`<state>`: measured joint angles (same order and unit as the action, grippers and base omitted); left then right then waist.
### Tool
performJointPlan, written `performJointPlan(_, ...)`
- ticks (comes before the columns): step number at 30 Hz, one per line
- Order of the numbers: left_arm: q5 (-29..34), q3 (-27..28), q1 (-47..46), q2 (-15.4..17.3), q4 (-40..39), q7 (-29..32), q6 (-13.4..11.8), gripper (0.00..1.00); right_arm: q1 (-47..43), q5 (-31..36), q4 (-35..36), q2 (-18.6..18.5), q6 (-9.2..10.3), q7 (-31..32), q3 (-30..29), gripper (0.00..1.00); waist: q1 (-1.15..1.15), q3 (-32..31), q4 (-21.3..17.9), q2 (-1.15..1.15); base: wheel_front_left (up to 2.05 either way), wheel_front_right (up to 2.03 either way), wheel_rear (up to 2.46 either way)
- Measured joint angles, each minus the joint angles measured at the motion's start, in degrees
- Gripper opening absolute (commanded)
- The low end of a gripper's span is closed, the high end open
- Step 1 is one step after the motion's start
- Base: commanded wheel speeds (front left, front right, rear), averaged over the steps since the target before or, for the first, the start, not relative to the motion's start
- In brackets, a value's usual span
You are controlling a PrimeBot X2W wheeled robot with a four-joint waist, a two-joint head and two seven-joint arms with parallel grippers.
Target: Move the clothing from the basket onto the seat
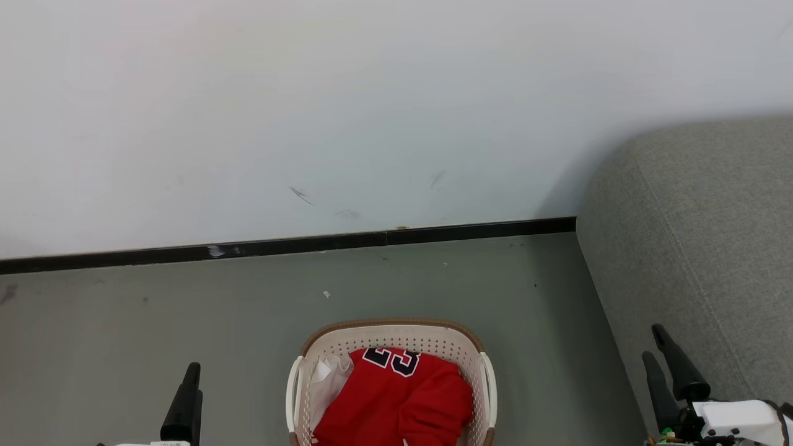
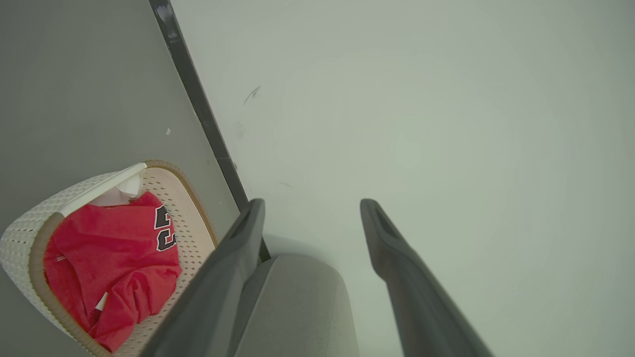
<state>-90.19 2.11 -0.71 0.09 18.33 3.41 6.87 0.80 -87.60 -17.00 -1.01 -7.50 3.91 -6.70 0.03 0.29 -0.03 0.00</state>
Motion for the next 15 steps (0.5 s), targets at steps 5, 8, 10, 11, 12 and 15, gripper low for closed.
performJointPlan(5,2.43,-1.08,-0.02,0.37,-0.02,-1.1,0.0,1.0,-0.14,3.32,0.47,-1.22,0.0,-1.22,0.68,1.0,0.1,-0.1,0.03,0.0,0.0,0.0,0.0)
performJointPlan(8,4.31,-1.72,-0.07,0.97,0.0,-1.79,0.0,1.0,-0.47,6.03,0.64,-1.97,0.0,-1.85,1.25,1.0,0.21,-0.2,0.06,0.0,0.0,0.0,0.0)
performJointPlan(10,5.64,-2.24,-0.1,1.3,0.07,-2.21,0.0,1.0,-0.48,7.89,0.77,-2.44,0.0,-2.38,1.66,1.0,0.31,-0.28,0.07,0.0,0.0,0.0,0.0)
performJointPlan(11,6.55,-2.43,-0.12,1.48,0.13,-2.53,0.0,1.0,-0.48,8.79,0.84,-2.64,0.0,-2.42,1.78,1.0,0.36,-0.32,0.07,0.0,0.0,0.0,0.0)
performJointPlan(12,7.36,-2.58,-0.14,1.69,0.25,-2.57,0.0,1.0,-0.48,9.79,0.97,-2.77,0.0,-2.5,1.83,1.0,0.41,-0.37,0.07,0.0,0.0,0.0,0.0)
performJointPlan(15,9.82,-2.69,-0.17,1.93,0.43,-3.12,0.0,1.0,-0.48,13.11,1.75,-3.02,0.0,-3.04,1.77,1.0,0.57,-0.54,0.05,0.0,0.0,0.0,0.0)
